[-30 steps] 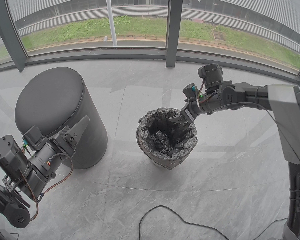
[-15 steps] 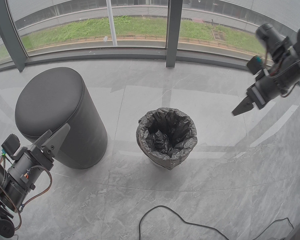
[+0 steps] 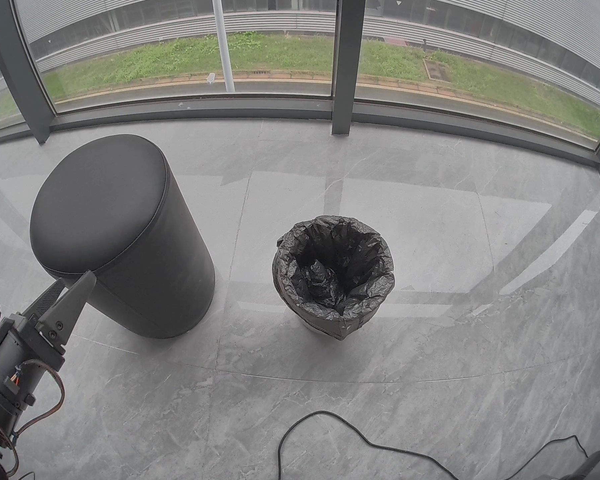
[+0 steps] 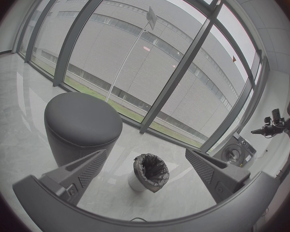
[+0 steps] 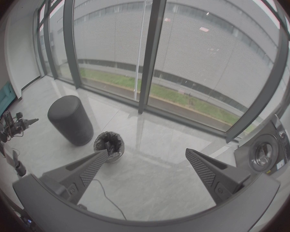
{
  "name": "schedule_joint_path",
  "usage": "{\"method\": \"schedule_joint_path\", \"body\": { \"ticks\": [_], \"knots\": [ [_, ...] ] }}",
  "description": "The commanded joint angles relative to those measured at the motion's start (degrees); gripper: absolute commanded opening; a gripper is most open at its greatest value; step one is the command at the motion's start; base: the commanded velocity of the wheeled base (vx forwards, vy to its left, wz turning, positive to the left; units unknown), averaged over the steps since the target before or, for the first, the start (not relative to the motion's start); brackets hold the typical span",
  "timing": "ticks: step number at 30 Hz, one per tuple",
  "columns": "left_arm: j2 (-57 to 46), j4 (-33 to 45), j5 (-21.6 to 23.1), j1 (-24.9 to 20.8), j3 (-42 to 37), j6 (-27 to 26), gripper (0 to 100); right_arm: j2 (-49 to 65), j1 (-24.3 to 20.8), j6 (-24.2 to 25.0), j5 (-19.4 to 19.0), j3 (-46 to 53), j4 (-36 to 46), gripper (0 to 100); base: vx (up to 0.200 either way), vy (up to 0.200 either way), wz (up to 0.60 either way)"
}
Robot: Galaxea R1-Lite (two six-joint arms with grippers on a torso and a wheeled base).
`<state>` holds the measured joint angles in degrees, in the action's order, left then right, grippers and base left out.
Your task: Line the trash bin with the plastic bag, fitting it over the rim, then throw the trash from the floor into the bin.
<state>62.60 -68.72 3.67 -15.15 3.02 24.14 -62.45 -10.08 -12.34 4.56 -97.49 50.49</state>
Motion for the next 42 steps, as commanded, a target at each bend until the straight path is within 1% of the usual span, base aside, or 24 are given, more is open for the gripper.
{"method": "schedule_joint_path", "body": {
  "ticks": [1,2,3,5,6,9,10,11,12,14,16,20,23,25,26,27,29,32,34,35,36,37,40,42],
  "knots": [
    [-49.42,45.78,2.75,6.45,-3.02,-5.07,100,57.09,15.88,0.12,4.76,69.8,-52.34,100,0.0,0.0,0.0],
    [-51.0,47.8,2.66,6.45,-3.02,-5.59,100,57.09,15.88,0.21,4.67,71.38,-53.22,100,0.0,0.0,0.0],
    [-56.62,54.74,1.6,6.63,-3.02,-7.53,100,57.0,15.88,0.47,4.58,76.39,-55.33,100,0.0,0.0,0.0],
    [-57.24,58.44,-1.82,7.07,-3.02,-8.93,100,57.0,15.88,0.74,4.14,80.7,-55.24,100,0.0,0.0,0.0],
    [-56.53,59.31,-7.71,7.15,-3.02,-9.02,100,57.09,15.88,1.97,3.53,86.41,-55.06,100,0.0,0.0,0.0],
    [-56.71,63.8,-13.07,7.15,-3.02,-9.2,100,57.09,15.88,7.06,-0.34,97.31,-55.94,100,0.0,0.0,0.0],
    [-56.71,63.97,-13.16,7.15,-3.02,-9.11,100,57.09,15.88,7.5,-0.6,97.31,-55.15,100,0.0,0.0,0.0],
    [-56.71,65.11,-15.62,7.15,-3.02,-8.49,100,57.0,15.79,11.37,-3.24,97.31,-53.92,100,0.0,0.0,0.0],
    [-56.71,64.76,-17.91,7.24,-3.02,-8.23,100,57.0,15.79,13.83,-3.77,97.05,-53.66,100,0.0,0.0,0.0],
    [-56.71,65.2,-22.74,7.42,-3.02,-7.79,100,57.0,15.79,16.29,-3.15,97.31,-53.83,100,0.0,0.0,0.0],
    [-56.36,65.55,-25.73,9.44,-2.76,-5.86,100,57.0,15.79,16.38,-1.83,97.31,-53.92,100,0.0,0.0,0.0],
    [-58.47,64.68,-25.03,17.53,-3.02,-4.8,100,57.0,15.88,15.85,-1.22,97.31,-53.92,100,0.0,0.0,0.0],
    [-59.87,64.5,-22.13,16.21,-3.02,-6.12,100,57.0,15.88,13.48,-1.48,97.31,-53.92,100,0.0,0.0,0.0],
    [-62.6,64.32,-18.61,14.63,-3.02,-9.9,100,57.0,15.88,10.49,-1.66,97.31,-53.92,100,0.0,0.0,0.0],
    [-62.6,64.32,-18.61,14.63,-3.02,-9.9,100,57.0,15.88,10.49,-1.66,97.31,-53.92,100,0.0,0.0,0.0],
    [-62.6,64.15,-12.37,14.71,-3.02,-14.12,100,57.09,15.79,7.59,-2.54,97.31,-53.92,100,0.0,0.0,0.0],
    [-62.6,64.15,-8.33,14.71,-3.02,-16.4,100,57.0,15.79,7.5,-3.5,97.4,-54.01,100,0.0,0.0,0.0],
    [-62.6,64.15,-11.32,14.71,-3.02,-20.89,100,57.0,15.88,9.79,-3.07,97.4,-53.92,100,0.0,0.0,0.0],
    [-62.6,64.24,-19.58,14.8,-3.02,-22.99,100,57.0,15.88,11.19,-1.22,97.49,-53.39,100,0.0,0.0,0.0],
    [-62.6,64.32,-23.8,14.71,-3.02,-21.76,100,57.0,15.97,11.81,0.27,97.4,-53.31,100,0.0,0.0,0.0],
    [-62.6,64.32,-23.8,14.71,-3.02,-21.76,100,57.0,15.97,11.81,0.27,97.4,-53.31,100,0.0,0.0,0.0],
    [-62.6,65.2,-26.43,14.71,-2.76,-17.81,100,57.0,16.06,12.34,0.98,97.49,-53.39,100,0.0,0.0,0.0],
    [-62.6,66.78,-24.85,14.71,-2.5,-17.02,100,57.0,15.97,11.11,0.89,97.4,-53.39,100,0.0,0.0,0.0],
    [-62.6,67.05,-15.89,14.71,-2.23,-16.93,100,57.0,15.88,10.75,0.54,97.31,-53.31,100,0.0,0.0,0.0]
  ]
}}
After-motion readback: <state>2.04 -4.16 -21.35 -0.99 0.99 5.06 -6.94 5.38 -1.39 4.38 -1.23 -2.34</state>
